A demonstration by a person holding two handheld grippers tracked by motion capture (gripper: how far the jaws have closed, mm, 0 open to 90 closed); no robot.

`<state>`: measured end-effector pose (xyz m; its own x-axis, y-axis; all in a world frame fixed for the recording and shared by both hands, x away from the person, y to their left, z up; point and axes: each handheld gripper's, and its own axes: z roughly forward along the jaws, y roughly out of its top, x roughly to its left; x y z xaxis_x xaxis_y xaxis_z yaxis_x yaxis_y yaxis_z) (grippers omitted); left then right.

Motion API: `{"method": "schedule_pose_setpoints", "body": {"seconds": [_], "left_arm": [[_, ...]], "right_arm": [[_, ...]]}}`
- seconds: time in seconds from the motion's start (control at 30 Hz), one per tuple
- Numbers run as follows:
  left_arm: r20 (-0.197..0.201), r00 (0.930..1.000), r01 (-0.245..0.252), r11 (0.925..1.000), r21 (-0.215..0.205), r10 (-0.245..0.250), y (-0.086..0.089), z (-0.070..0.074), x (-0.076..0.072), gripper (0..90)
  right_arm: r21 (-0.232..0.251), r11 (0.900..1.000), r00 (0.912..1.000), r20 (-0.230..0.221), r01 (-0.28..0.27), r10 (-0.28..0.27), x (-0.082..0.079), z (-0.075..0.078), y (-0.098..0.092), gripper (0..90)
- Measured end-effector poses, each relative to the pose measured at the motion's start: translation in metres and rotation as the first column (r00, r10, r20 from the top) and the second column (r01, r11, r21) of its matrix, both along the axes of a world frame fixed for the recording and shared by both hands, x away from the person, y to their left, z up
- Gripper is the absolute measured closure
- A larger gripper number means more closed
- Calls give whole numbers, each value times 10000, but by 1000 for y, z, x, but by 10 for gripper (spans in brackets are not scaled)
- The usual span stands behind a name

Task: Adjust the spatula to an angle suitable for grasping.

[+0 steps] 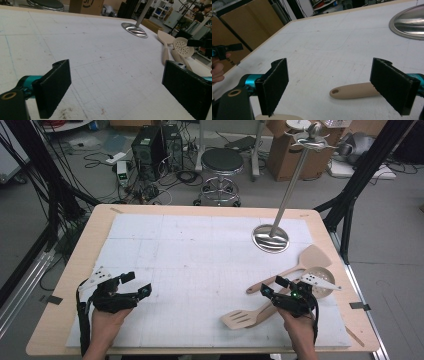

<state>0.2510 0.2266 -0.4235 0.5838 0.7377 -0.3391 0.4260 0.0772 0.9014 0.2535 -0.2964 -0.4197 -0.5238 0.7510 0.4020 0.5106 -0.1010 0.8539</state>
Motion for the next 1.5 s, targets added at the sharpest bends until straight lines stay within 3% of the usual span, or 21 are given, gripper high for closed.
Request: {"method": "schedule_pose_setpoints", "body": {"seconds": [0.37,1.3,1.37,1.4,1.43,1.47,1.5], "left_arm": [[-73,9997,-221,9996,179,223,-1,-2,2,88],[-176,9996,-241,9997,-21,240,1,-4,3,88],[-179,9995,-245,9997,-9,245,1,-4,3,88],[-186,9996,-232,9997,-1,232,1,-4,3,88],[-188,9996,-210,9998,-1,210,1,-4,3,88],[-174,9996,-214,9998,29,215,1,-4,3,88],[-172,9996,-239,9997,31,240,1,-4,3,88]], "right_arm": [[-13,10000,10000,8,-9,9,-1,-1,-1,148],[-41,10000,9999,-110,-64,64,1,-4,-2,157],[-47,10000,9999,-113,-81,80,1,-4,-1,177],[-144,9999,10000,-56,-65,64,0,-3,-1,262],[-144,9999,10000,-56,-65,64,0,-3,-1,262],[-202,9998,9999,-121,14,-16,1,-3,-2,395],[-202,9998,9999,-121,14,-16,1,-3,-2,395]]}}
